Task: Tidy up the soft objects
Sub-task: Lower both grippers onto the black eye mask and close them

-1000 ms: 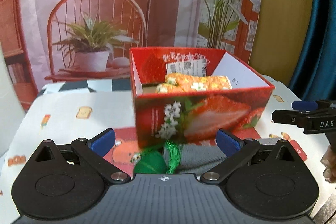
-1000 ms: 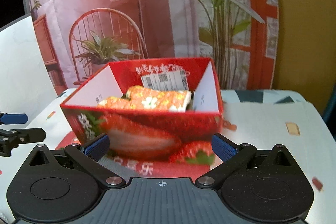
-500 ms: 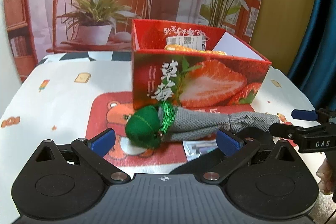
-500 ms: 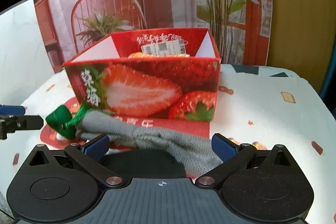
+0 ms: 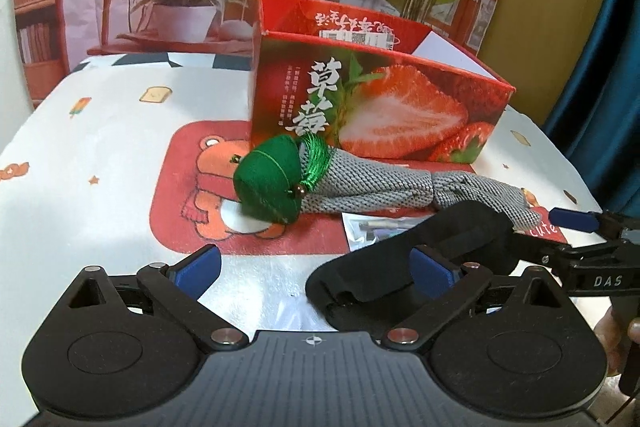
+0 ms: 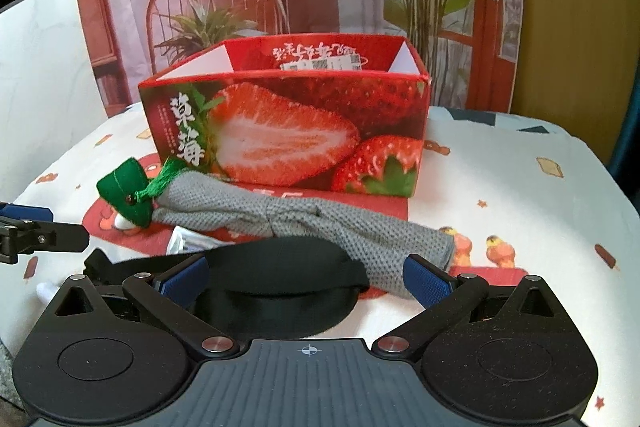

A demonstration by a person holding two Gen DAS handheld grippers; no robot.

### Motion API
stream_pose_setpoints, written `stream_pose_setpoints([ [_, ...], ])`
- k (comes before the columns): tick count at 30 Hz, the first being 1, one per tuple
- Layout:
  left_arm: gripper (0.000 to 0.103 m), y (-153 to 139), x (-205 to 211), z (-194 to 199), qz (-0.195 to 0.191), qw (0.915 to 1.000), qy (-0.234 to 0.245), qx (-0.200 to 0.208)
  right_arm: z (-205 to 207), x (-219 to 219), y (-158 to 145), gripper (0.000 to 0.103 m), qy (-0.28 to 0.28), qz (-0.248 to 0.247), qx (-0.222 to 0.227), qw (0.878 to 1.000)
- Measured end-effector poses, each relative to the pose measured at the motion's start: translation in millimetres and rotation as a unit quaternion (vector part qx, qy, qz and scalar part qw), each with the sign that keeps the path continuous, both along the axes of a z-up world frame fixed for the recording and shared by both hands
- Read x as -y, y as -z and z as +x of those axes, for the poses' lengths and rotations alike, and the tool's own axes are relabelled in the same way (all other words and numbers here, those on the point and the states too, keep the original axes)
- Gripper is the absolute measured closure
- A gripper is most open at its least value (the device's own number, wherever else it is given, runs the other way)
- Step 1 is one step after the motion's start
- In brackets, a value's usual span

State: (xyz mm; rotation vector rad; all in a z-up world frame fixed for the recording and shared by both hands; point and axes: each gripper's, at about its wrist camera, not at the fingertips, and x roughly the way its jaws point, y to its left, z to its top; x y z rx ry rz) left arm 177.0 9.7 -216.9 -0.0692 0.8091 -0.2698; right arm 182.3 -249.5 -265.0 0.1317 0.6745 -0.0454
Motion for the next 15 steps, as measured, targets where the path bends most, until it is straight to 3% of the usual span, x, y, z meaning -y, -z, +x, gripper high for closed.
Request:
stream_pose_setpoints([
  [2,0.007,0.9,1.0,-0.7,-0.001,1.0,0.004,-0.001,-1.3,-1.4,2.0,0.001,0.0,0.002,-0.003,1.0],
  [5,0.023,6.0,3.2,-1.8,-0.006,0.9998,0.015,-0.008,-3.8,-2.6,5.4,0.002,-0.001,0.001,-0.006,1.0],
  [8,0.034,13.0,4.5,-0.8,-0.013,0.9994,0.023,-0.023,-2.2,1.1,9.9,0.009,0.0,0.011,-0.013,1.0],
  [15,0.035,24.3,11.8,0.7,-0.025,0.9973,0.046,-0.051,9.3,8.5,20.3,0.017,-0.003,0.019,-0.018,1.0],
])
